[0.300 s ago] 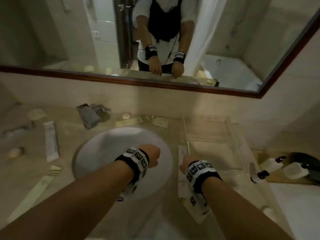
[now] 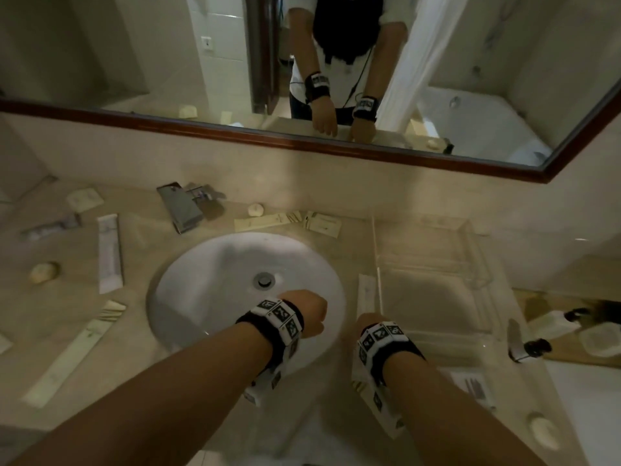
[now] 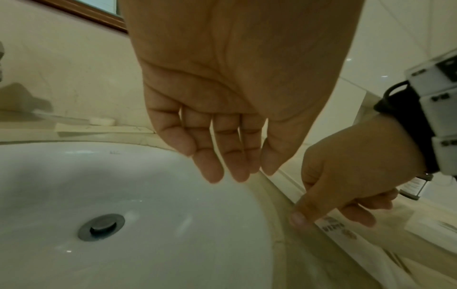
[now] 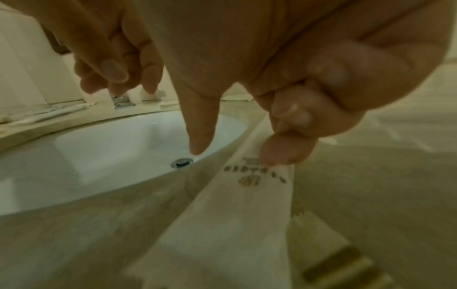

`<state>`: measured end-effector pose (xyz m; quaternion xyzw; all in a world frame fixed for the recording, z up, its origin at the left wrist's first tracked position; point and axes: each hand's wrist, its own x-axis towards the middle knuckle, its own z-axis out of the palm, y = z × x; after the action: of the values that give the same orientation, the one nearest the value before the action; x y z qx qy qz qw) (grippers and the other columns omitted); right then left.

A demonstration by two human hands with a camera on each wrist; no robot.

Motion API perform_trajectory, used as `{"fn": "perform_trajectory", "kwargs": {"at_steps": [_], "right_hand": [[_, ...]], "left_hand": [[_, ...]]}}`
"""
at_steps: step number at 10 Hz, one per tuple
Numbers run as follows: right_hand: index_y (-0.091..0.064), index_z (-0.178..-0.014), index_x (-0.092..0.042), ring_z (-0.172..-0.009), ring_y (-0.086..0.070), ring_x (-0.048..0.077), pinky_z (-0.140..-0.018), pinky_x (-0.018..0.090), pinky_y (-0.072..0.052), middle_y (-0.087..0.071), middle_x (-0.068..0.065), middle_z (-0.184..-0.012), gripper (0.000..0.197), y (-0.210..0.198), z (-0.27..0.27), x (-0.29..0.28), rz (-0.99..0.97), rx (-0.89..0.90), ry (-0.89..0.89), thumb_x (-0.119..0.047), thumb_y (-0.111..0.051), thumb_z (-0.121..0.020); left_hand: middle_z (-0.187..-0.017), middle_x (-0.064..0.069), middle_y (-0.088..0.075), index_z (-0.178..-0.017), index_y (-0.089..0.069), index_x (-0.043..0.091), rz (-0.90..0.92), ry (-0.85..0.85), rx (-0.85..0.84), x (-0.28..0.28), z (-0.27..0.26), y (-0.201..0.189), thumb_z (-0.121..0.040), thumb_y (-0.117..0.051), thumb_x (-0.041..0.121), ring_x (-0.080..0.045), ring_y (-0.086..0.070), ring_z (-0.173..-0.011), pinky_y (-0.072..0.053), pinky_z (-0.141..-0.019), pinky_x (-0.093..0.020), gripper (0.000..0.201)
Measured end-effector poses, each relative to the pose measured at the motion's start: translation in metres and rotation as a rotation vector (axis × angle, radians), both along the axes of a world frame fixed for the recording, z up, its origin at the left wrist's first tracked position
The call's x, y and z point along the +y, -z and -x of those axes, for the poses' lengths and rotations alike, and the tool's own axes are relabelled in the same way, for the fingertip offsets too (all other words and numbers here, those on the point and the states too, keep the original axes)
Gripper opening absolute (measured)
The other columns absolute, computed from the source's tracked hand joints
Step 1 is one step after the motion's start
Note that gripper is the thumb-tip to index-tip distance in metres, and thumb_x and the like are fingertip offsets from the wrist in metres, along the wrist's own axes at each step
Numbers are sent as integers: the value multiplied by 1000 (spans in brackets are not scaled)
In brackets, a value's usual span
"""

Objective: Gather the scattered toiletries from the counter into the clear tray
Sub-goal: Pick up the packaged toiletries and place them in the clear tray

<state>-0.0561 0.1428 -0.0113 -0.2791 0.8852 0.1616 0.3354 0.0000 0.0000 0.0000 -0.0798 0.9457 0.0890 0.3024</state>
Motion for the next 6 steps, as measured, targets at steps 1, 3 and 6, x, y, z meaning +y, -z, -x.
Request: {"fn": "perform_trajectory", "kwargs": {"at_steps": [1, 3, 6], "right_hand": [[-39, -139, 1, -134, -42, 30, -108, 36, -35, -39, 18, -147, 45, 17, 8, 1, 19, -5, 70, -16, -43, -98], [-55, -123, -24, -117, -54, 26, -97, 35, -44, -55, 3, -133, 37, 12, 24, 2, 260, -120, 133, -41, -41, -93], [-49, -82, -21, -57, -45, 15, -57, 28, -39, -47, 1, -66, 16, -50, 27, -49, 493, -353, 53, -10, -45, -92]], "left_hand": [[-115, -12, -60, -111, -60, 11, 6, 22, -44, -1, -2, 14, -94, -51, 29, -29, -58, -103, -49, -88, -36, 26], [-152, -6, -25, -147, -18, 33, -56, -40, 250, -5, -8, 20, -83, -63, 24, -32, -34, -133, -42, -102, -49, 79], [-109, -4, -66, -107, -60, 20, 110, -104, 243, -31, -18, -39, -92, -47, 25, -26, -62, -102, -50, -87, -38, 20]]}}
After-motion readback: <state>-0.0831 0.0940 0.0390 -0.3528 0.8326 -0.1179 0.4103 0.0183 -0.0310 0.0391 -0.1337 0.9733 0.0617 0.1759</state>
